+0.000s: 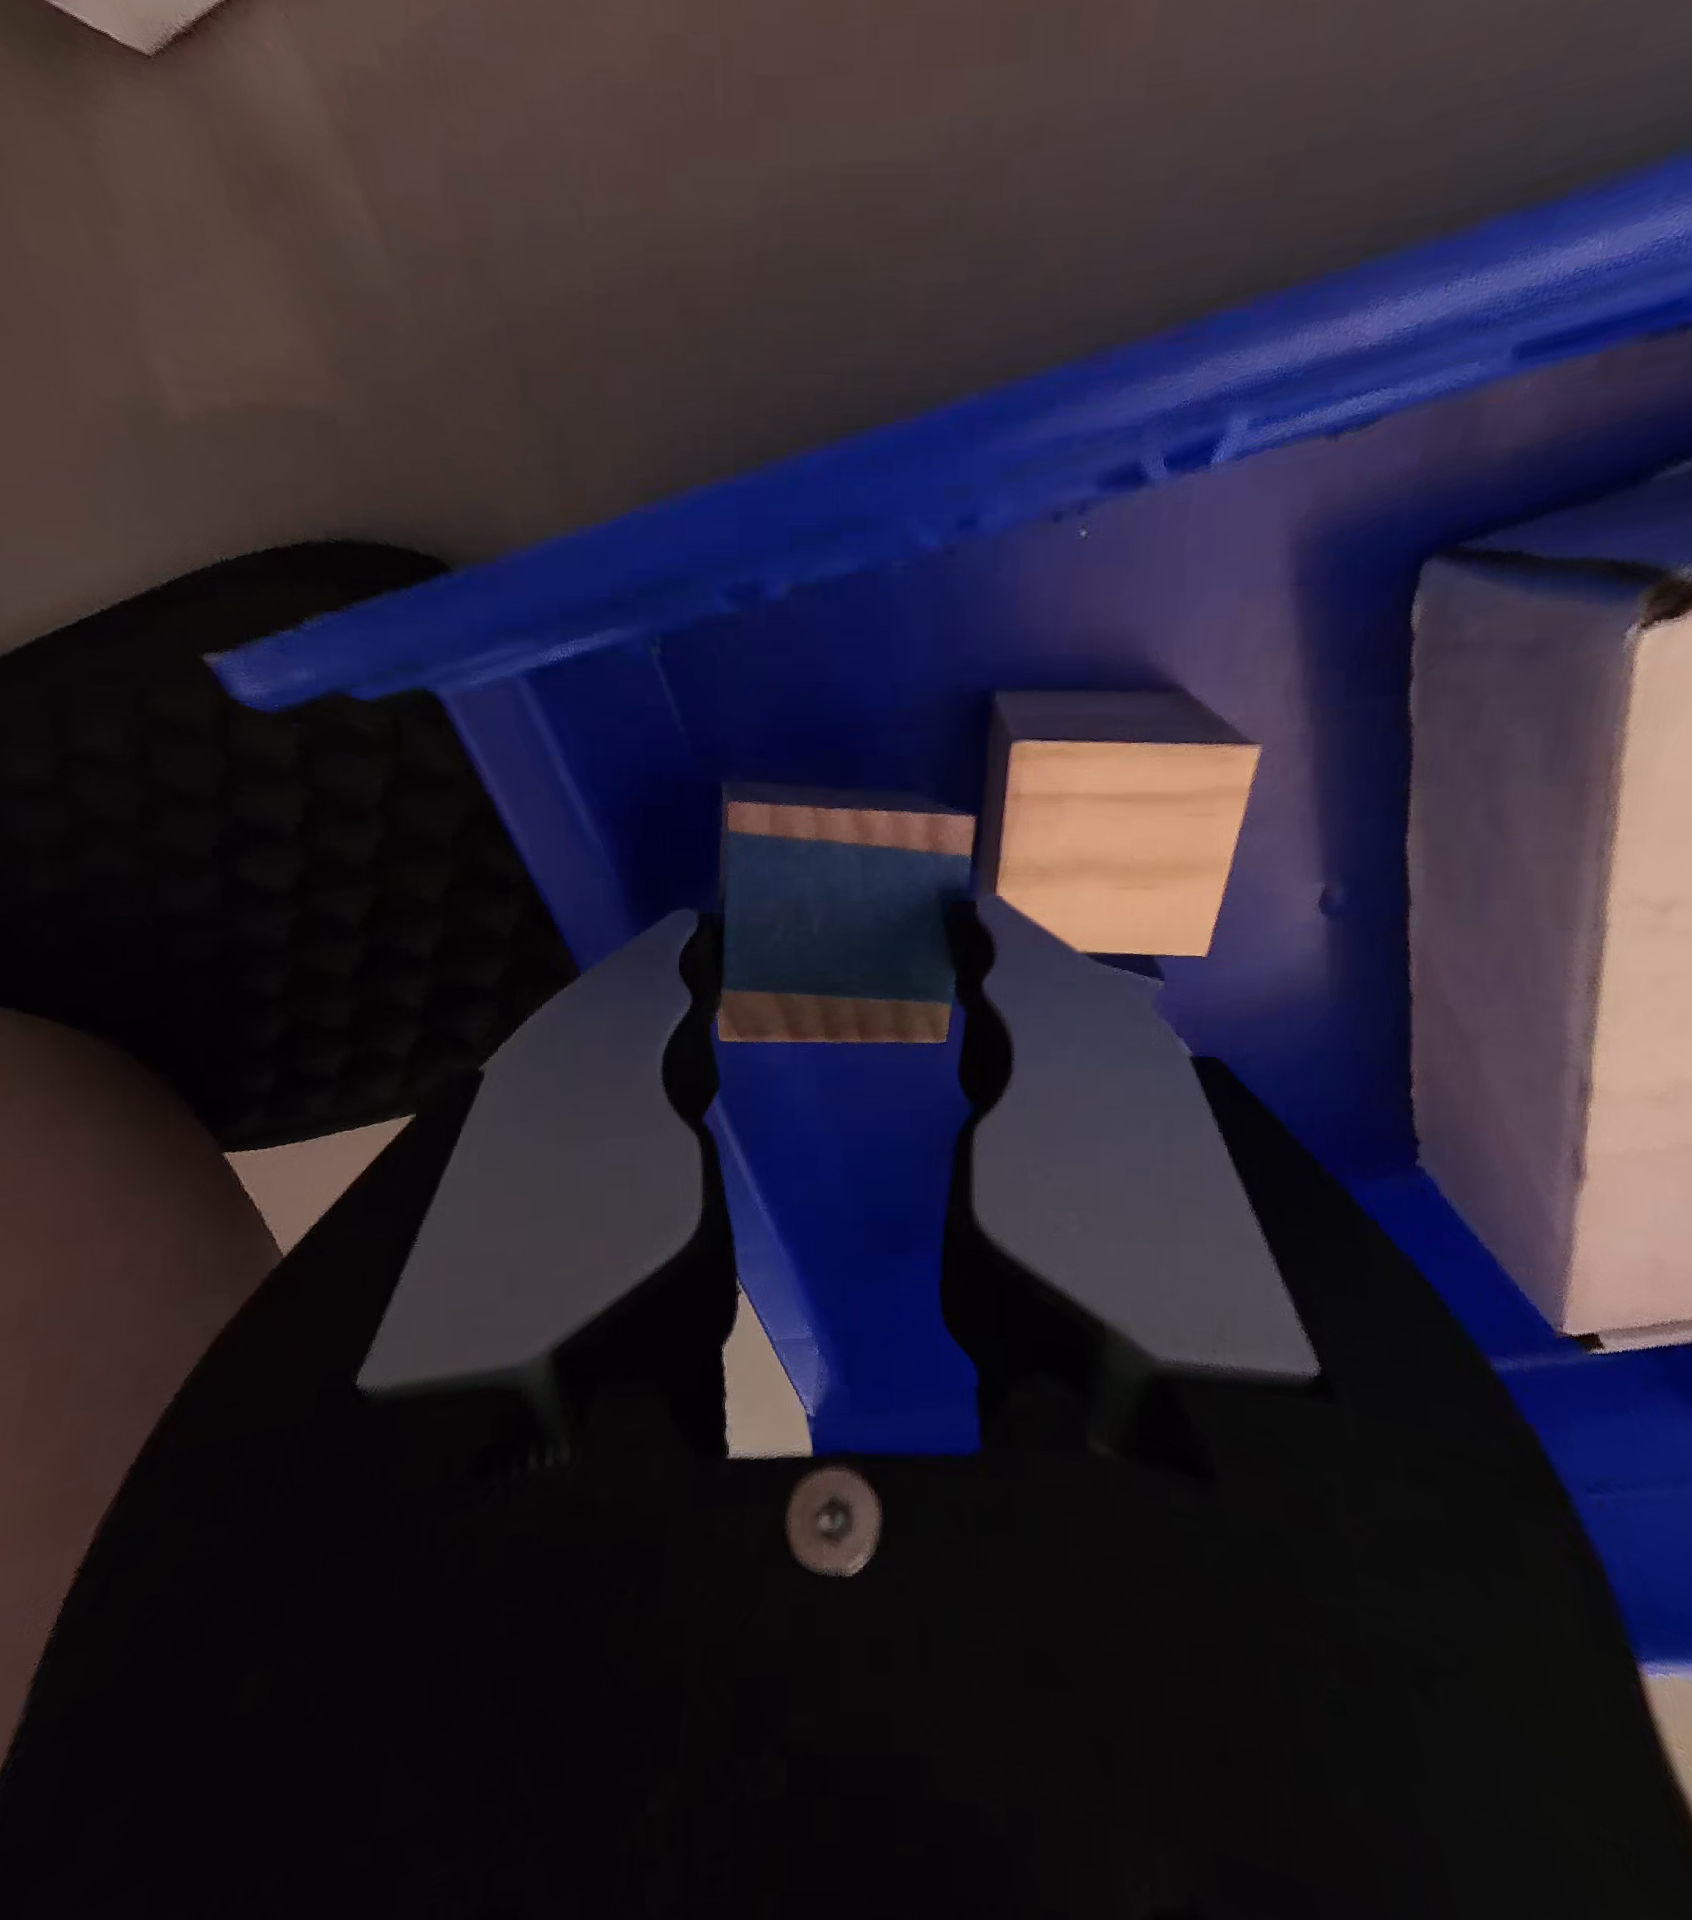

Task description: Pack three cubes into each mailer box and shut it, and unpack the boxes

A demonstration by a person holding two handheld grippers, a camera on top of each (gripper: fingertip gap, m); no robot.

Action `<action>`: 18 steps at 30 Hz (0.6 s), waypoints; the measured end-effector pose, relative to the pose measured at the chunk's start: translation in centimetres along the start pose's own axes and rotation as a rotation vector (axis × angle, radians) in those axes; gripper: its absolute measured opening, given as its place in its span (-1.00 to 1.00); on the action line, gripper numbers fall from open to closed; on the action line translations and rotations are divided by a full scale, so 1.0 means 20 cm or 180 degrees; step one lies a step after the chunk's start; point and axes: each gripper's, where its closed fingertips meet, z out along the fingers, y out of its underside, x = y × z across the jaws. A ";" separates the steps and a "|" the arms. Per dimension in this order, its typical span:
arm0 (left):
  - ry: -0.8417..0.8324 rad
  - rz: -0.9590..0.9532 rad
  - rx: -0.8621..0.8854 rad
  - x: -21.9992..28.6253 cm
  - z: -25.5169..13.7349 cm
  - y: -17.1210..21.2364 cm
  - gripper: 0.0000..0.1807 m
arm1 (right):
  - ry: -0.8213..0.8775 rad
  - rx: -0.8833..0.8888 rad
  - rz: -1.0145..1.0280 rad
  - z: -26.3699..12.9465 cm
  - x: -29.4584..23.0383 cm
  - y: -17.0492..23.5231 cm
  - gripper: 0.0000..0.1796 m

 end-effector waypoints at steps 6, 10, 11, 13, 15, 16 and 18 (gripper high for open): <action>0.0005 -0.0020 -0.0004 0.00 0.00 0.00 -0.32 | -0.0051 -0.0024 0.0017 0.03 0.02 0.02 -0.49; 0.0012 0.0001 -0.0013 0.00 0.00 0.00 -0.32 | -0.0028 -0.0017 0.0020 0.05 0.05 0.01 -0.49; 0.0011 0.0005 -0.0013 0.00 0.00 0.00 -0.32 | -0.0036 0.0008 -0.0014 0.05 0.04 0.00 -0.49; 0.0016 0.0007 -0.0010 0.00 0.00 0.00 -0.32 | -0.0059 0.0116 -0.0118 0.04 0.03 -0.03 -0.49; 0.0021 0.0008 -0.0011 0.00 0.00 0.00 -0.32 | -0.0044 0.0208 -0.0201 0.04 0.03 -0.06 -0.49; 0.0021 0.0010 -0.0014 0.00 0.00 0.00 -0.32 | -0.0047 0.0218 -0.0201 0.04 0.04 -0.06 -0.49; 0.0022 0.0012 -0.0017 0.00 0.00 0.01 -0.32 | 0.0000 0.0249 -0.0156 0.06 0.06 -0.07 -0.49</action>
